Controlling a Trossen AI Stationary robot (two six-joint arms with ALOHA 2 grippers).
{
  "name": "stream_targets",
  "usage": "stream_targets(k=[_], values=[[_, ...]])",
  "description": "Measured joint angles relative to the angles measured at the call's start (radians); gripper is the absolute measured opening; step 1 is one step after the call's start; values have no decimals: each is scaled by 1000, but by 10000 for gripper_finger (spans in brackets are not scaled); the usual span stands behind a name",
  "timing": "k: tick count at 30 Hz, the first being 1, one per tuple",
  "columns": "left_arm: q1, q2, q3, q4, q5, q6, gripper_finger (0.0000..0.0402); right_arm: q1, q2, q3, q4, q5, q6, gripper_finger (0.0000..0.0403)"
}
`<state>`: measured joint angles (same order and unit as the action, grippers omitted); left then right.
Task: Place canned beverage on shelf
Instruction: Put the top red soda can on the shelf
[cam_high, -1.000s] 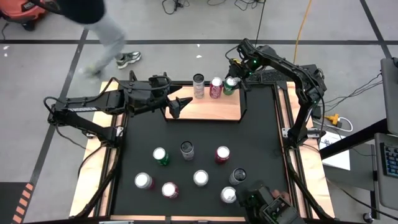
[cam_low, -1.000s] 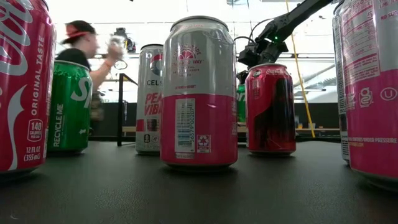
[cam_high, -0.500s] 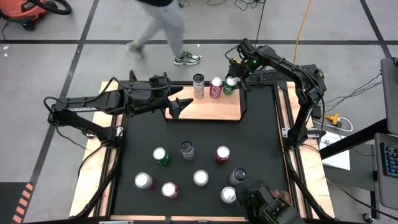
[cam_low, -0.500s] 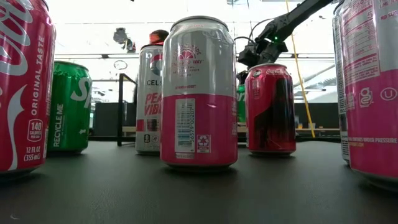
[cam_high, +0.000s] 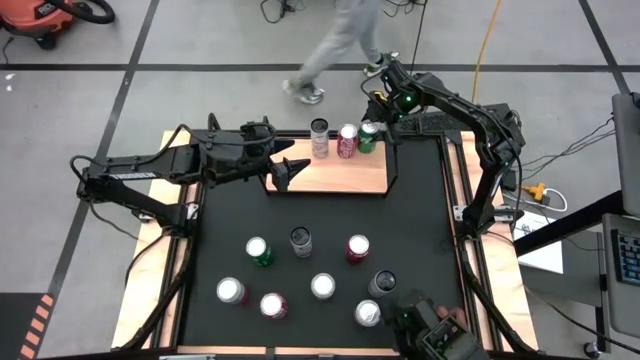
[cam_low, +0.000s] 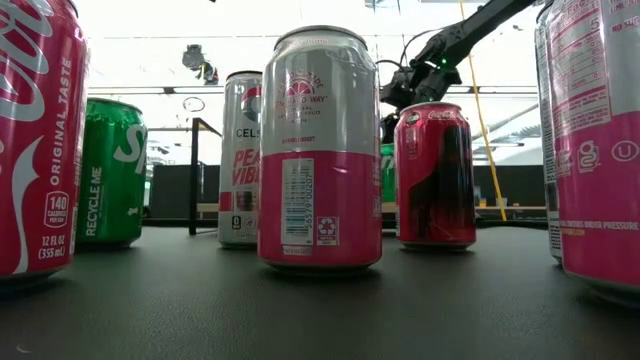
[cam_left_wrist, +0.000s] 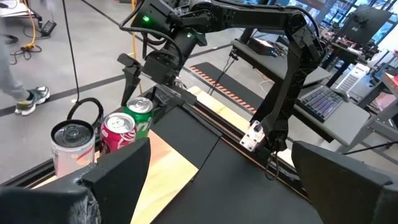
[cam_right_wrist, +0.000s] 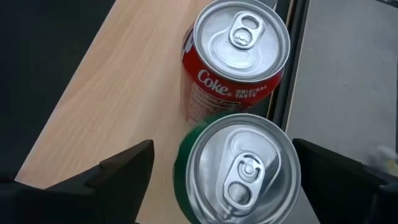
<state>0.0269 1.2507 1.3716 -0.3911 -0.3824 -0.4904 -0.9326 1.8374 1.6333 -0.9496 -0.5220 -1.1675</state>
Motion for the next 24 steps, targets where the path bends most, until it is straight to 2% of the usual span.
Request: stream_targets(k=[17,24], values=[[0,0,0,-16,0,3,389,54,2,46,-52,192,63,297],[0,0,0,-15,9,5,389,70,2,57,-101,194,63,296]])
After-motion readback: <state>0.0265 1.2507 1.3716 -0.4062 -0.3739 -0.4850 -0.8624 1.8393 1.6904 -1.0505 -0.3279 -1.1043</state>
